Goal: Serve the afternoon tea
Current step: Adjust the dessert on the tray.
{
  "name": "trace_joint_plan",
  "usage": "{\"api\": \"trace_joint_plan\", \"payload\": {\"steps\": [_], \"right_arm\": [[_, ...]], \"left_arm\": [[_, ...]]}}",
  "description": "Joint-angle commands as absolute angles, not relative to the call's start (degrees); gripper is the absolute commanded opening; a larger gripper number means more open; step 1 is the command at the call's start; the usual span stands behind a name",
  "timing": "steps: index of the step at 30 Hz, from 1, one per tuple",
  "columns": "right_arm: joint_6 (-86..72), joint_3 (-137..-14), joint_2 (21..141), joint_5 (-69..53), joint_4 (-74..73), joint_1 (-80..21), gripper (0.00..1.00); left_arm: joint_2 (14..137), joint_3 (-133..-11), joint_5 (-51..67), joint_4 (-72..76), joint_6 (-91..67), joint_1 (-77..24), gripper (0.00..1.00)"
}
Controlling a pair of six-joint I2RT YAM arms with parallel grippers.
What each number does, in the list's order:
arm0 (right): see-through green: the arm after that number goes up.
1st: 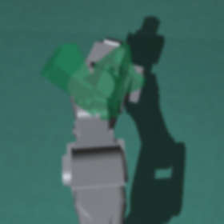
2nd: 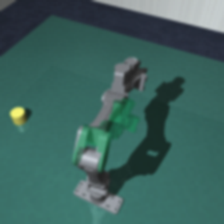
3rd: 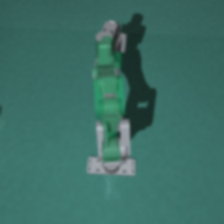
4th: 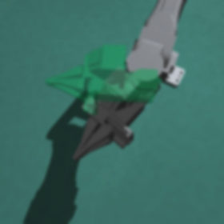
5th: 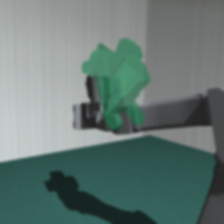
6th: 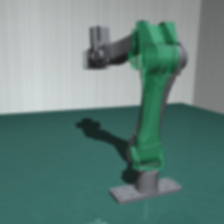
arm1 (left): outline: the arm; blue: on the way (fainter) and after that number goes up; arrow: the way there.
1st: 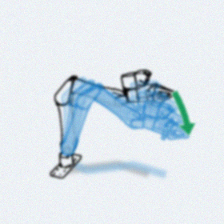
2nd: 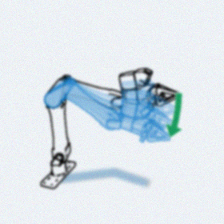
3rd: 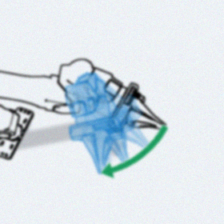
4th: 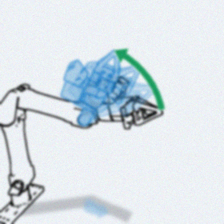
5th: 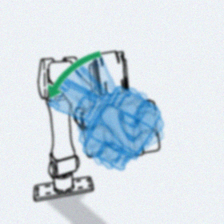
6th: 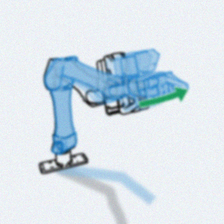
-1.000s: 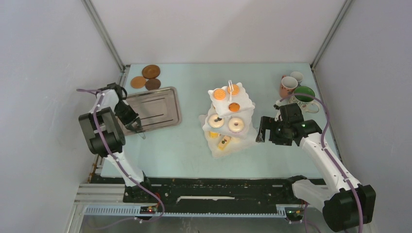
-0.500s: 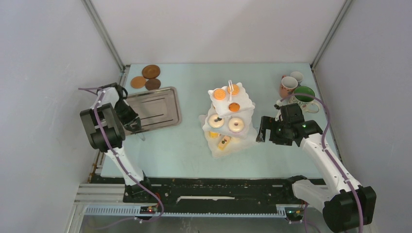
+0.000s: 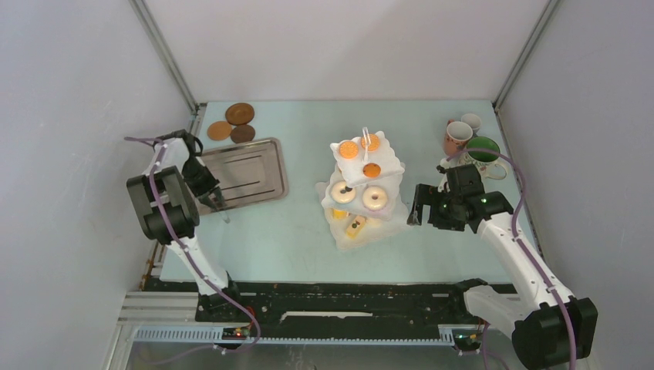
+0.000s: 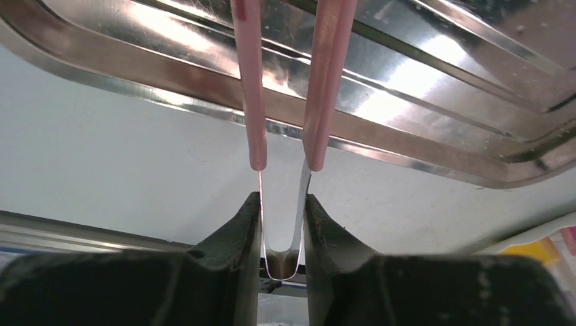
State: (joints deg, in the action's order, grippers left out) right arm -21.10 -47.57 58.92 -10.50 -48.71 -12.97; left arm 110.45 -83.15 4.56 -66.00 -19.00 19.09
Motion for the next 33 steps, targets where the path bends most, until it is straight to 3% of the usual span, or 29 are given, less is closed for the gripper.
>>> {"api": "trace_joint_plan", "payload": {"steps": [1, 8, 11, 18, 26, 33], "right_arm": [[-20.8, -47.9, 57.4, -9.8, -47.4, -12.6, 1.0], [-20.8, -47.9, 56.9, -9.6, -47.4, -12.6, 1.0], [-20.9, -47.9, 56.6, -9.5, -47.5, -12.7, 1.0], [-21.3, -47.9, 55.5, -8.6, -47.8, -14.5, 1.0], [-21.1, -47.9, 56.5, -9.8, -47.7, -15.4, 1.0], [-20.6, -47.9, 57.0, -11.2, -47.4, -15.5, 1.0]], "left_arm": [[102.6, -83.6, 2.5, -66.5, -17.7, 16.6, 0.15], [95.5, -82.0, 1.6, -66.7, -17.3, 12.3, 0.14], [93.5, -79.9, 3.9, -65.8, -16.1, 12.9, 0.3], [95.0, -78.5, 7.9, -64.3, -11.7, 17.8, 0.39], [100.7, -85.7, 7.7, -69.9, -8.0, 21.4, 0.39], [97.2, -86.9, 5.1, -68.6, -10.3, 21.3, 0.36]]}}
